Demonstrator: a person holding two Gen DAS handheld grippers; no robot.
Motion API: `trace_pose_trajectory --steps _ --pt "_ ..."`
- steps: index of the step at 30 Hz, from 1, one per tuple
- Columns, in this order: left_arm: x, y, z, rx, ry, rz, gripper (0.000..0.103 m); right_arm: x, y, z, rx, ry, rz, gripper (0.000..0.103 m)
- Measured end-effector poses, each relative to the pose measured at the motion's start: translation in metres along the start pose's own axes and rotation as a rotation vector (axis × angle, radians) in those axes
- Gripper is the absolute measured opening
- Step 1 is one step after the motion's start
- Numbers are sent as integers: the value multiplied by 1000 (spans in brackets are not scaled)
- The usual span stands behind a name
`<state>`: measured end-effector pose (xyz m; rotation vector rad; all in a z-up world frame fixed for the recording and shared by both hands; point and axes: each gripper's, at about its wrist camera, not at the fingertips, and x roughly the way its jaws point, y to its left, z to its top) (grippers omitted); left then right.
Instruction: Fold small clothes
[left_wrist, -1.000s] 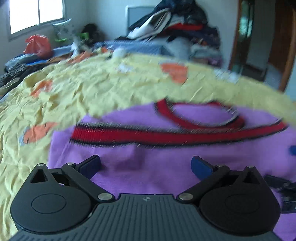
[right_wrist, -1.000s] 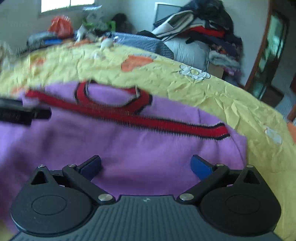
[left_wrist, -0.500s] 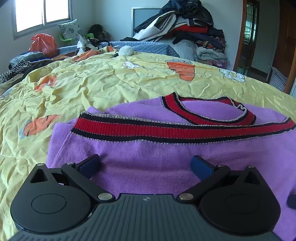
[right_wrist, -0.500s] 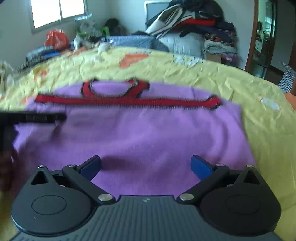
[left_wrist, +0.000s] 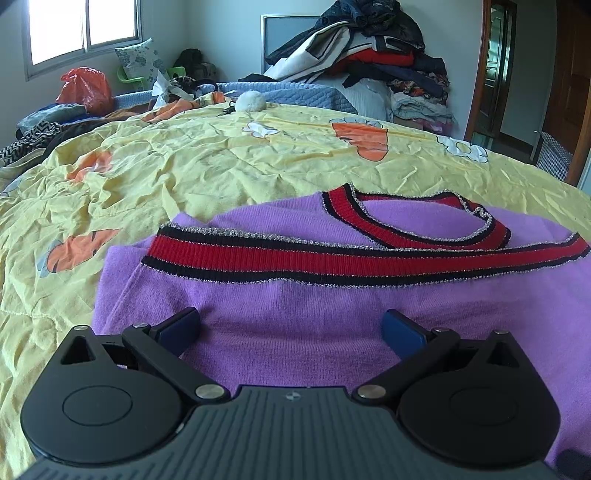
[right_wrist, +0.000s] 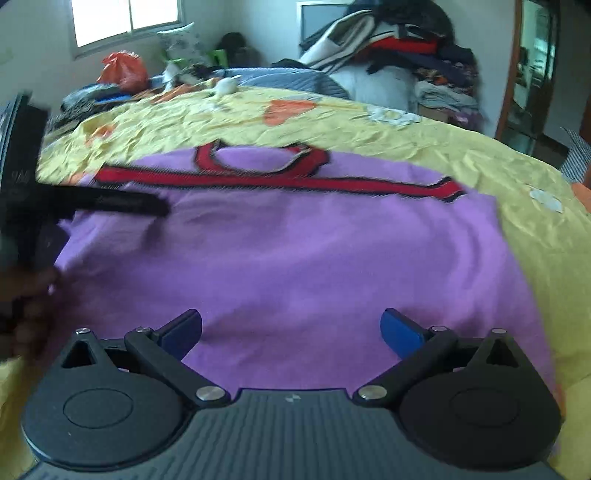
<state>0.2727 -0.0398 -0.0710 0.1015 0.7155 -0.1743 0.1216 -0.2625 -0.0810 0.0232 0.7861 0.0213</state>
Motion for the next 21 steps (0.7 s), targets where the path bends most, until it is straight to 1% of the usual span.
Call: trace_pose_trajectory --steps 2,3,5,6,8,9,10,11,13,14,15,17,18,20,21 --pt "-1 0 1 4 6 -6 103 0 -3 -5 -7 -29 23 103" --pt "-3 2 2 3 13 -18 103 -2 -6 -5 -4 -16 29 103" --pt "-17 9 0 -8 10 -41 103 -12 -13 -7 4 14 14 103" --pt "-27 13 -3 -11 6 -63 103 -18 -18 -9 13 9 17 103" --pt "-54 21 -16 -5 -34 -148 103 -33 -26 -18 6 -35 15 103" --pt "-64 22 -24 16 -45 -163 103 -39 -32 -23 -5 -61 3 103" --pt "-72 22 -33 46 -45 -167 103 -42 -38 -28 -18 -74 -9 103" --pt "-76 22 -43 76 -26 -161 103 -42 -44 -32 -26 -67 -5 103" --pt "-72 24 -62 112 45 -148 103 -35 -60 -42 -17 -10 46 103" --pt "-76 27 -72 132 26 -144 103 -40 -66 -46 -10 -23 65 103" --pt "-80 30 -78 150 10 -131 103 -44 -68 -51 -46 -16 66 103" --pt "-88 42 -86 117 26 -132 103 -51 -73 -55 -55 17 83 103" --pt "-91 44 -88 123 29 -126 103 -54 -70 -54 -98 55 77 103" --pt "-96 48 -85 118 72 -120 103 -57 -68 -43 -112 111 79 103" --pt "-98 49 -81 119 91 -123 103 -60 -69 -34 -94 103 78 103"
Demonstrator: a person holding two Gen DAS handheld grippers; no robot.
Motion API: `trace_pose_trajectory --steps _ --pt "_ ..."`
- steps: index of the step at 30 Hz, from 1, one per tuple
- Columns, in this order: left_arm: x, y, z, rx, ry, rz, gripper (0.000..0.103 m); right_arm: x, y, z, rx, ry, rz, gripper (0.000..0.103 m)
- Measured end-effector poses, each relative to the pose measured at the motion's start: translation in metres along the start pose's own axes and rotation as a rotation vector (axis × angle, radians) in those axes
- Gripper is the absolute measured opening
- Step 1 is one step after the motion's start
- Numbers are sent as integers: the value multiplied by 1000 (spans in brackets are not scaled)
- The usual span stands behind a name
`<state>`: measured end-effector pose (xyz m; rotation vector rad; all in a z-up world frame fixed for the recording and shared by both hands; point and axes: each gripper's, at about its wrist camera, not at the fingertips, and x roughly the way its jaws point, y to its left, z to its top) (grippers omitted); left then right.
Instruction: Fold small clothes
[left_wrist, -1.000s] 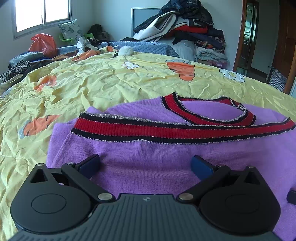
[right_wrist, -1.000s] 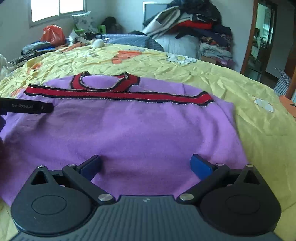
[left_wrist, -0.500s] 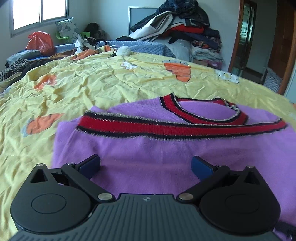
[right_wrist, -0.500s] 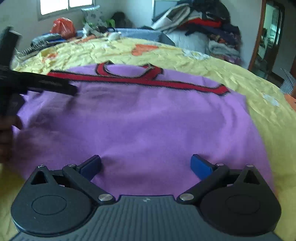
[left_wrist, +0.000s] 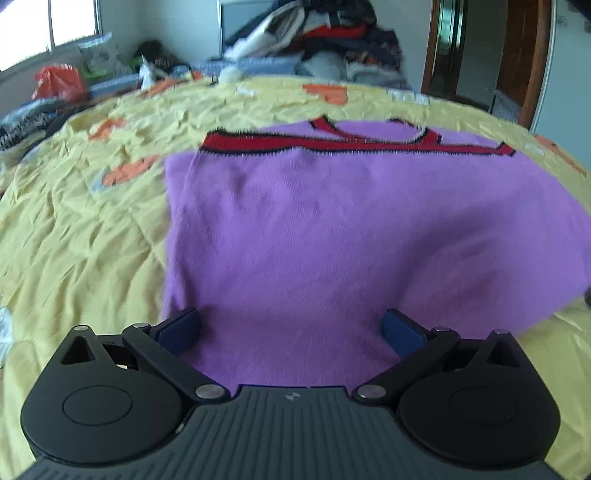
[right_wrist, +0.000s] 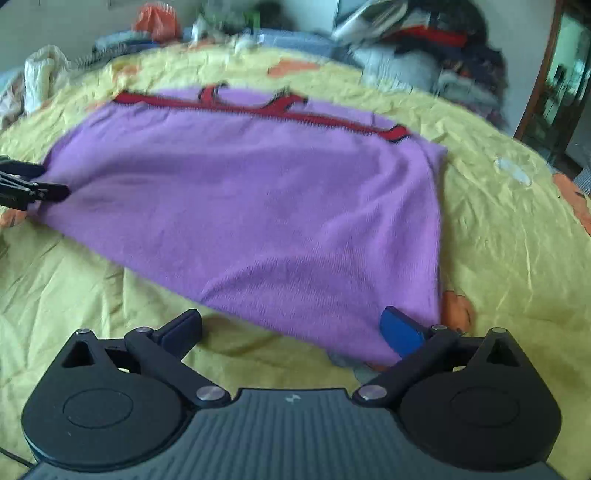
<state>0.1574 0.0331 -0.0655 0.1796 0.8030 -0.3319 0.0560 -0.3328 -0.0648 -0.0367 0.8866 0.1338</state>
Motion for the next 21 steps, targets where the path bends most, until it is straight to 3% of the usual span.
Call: trace_pose_trajectory --steps 4,5,7,9,10,12,15,17,20,21 --pt "-2 6 28 -27 -40 0 103 0 1 34 22 -191 -75 103" --pt "2 8 38 -45 -53 -12 103 9 3 43 5 -192 -94 103" --pt "21 9 60 -67 -65 -26 103 37 1 63 -28 -159 -44 103" --pt "50 11 76 -52 -37 54 103 68 -8 72 12 -98 -52 103" --pt "66 17 79 -58 -12 67 103 78 -19 70 43 -100 -10 103" --pt "73 36 80 -107 11 35 103 69 -35 66 75 -118 32 103" --pt "35 61 71 -144 -32 -5 103 27 -47 41 83 -162 -54 103" --pt "10 83 54 -165 -27 -124 103 8 -70 20 135 -158 -24 103" --pt "2 121 23 -320 81 -392 103 -11 -123 -14 345 -157 230 103" --pt "3 129 14 -367 107 -457 103 -15 -134 -21 391 -165 275 103"
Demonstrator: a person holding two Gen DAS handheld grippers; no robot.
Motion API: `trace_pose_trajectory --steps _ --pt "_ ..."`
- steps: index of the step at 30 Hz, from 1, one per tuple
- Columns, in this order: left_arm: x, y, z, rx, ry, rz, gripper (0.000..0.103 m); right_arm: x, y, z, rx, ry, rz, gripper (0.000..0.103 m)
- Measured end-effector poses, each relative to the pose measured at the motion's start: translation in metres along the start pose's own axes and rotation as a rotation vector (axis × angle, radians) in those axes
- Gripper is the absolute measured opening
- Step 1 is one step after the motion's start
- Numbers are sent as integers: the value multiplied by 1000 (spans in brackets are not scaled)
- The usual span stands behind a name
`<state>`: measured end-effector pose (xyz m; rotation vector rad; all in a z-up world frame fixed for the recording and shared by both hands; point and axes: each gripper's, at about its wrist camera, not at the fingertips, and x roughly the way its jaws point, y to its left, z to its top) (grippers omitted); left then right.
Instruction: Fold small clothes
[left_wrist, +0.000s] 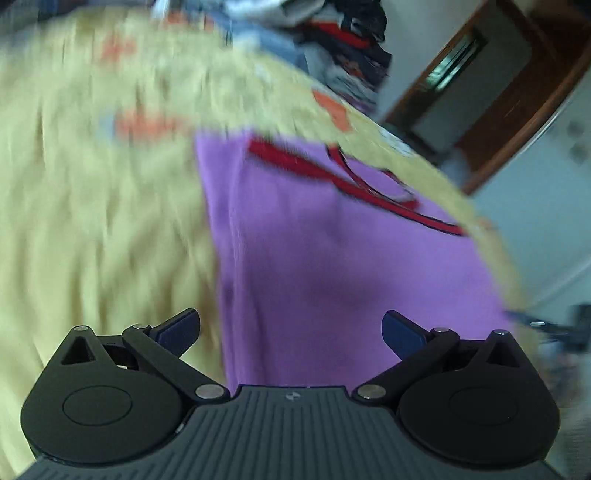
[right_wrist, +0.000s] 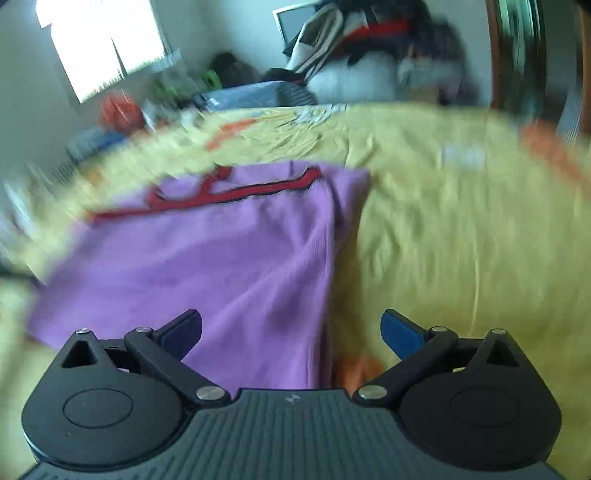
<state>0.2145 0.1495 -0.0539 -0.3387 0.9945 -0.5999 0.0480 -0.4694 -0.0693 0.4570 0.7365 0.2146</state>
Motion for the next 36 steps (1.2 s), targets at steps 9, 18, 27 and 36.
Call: trace_pose_trajectory --steps 9,18,27,36 --pt "-7 48 -9 -266 81 -249 103 3 -45 -15 283 74 285 103" --pt "5 55 -7 -340 134 -327 103 3 -43 -27 402 66 419 103" --pt "22 51 10 -356 163 -334 103 46 -31 -10 400 41 340 51" --pt "18 50 -3 -405 195 -319 80 46 -26 -16 356 23 311 47"
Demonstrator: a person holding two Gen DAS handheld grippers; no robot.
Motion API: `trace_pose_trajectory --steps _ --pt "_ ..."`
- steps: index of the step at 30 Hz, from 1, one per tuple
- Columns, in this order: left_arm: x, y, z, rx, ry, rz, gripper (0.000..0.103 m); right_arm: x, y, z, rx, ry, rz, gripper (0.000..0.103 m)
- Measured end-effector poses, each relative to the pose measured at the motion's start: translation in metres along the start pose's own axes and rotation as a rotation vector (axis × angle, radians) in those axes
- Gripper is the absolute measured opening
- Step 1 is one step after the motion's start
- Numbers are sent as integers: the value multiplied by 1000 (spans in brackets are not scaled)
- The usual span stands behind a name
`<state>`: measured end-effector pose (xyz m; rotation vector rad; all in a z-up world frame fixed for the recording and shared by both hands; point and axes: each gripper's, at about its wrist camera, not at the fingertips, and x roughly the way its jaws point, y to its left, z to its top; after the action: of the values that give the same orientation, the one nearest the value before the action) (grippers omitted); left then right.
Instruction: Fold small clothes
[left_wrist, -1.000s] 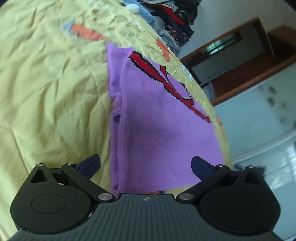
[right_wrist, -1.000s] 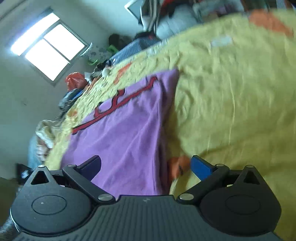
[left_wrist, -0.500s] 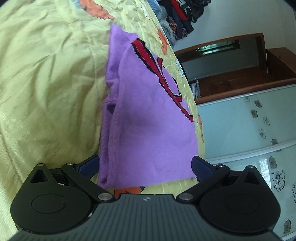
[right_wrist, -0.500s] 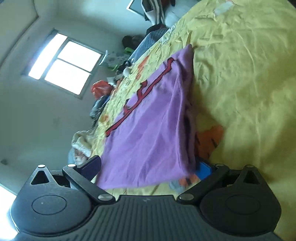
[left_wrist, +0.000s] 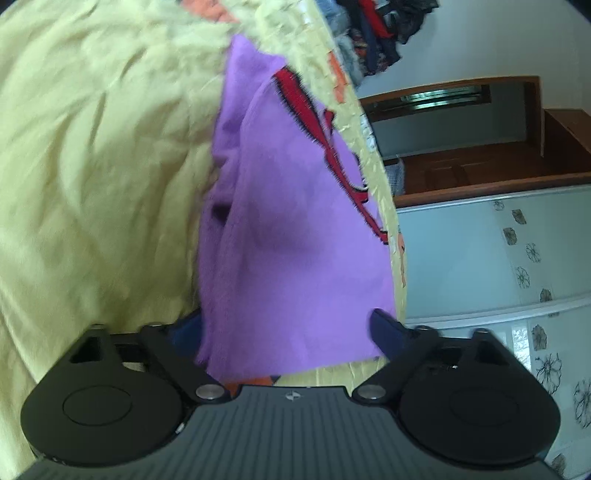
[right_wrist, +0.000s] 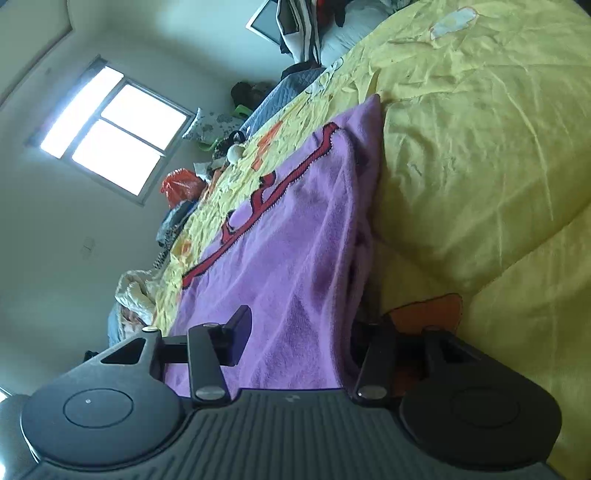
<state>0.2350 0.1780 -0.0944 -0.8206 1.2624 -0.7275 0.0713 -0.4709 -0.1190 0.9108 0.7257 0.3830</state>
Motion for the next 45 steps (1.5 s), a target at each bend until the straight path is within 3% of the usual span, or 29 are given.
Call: trace_pose_trajectory --steps 3,4,5,6,7,9,13,19,26,37,41,42,43,44,45 --pt "-3 4 -11 -25 -4 9 73 1 0 -1 1 3 7 46" --pt "-3 6 -13 -36 -16 19 60 2 0 -1 -6 4 0 45" --pt "-1 9 -12 -54 -18 27 33 3 -1 -1 -7 6 -7 37" --pt "3 16 -11 -89 -15 29 16 4 -3 -2 -2 7 -16 27" --pt "5 20 -10 -106 -19 40 6 5 -4 -2 3 6 -21 23" --pt "9 25 -8 -125 -37 30 6 5 -4 -4 -6 2 -42 6" --pt "7 14 -7 -64 -63 31 6 -1 7 -7 -25 -31 -34 5" --pt "-20 -6 -15 23 -122 -25 5 -17 31 -12 1 -82 188 5" --pt "-56 -1 -32 19 -200 -69 5 -36 42 -30 34 -141 233 5" --pt "-88 26 -61 1 -226 -73 0 -62 28 -93 128 -161 210 5" --pt "-89 41 -56 -7 -239 -3 0 -56 12 -103 146 -150 98 6" --pt "-87 48 -49 -32 -226 -34 4 -53 5 -103 175 -136 101 9" --pt "-88 50 -44 -36 -239 -35 34 -50 4 -103 184 -120 120 9" --pt "-87 49 -39 -27 -244 -29 83 -49 6 -104 169 -123 89 11" --pt "-85 48 -33 -17 -247 -43 100 -48 8 -105 160 -119 52 27"
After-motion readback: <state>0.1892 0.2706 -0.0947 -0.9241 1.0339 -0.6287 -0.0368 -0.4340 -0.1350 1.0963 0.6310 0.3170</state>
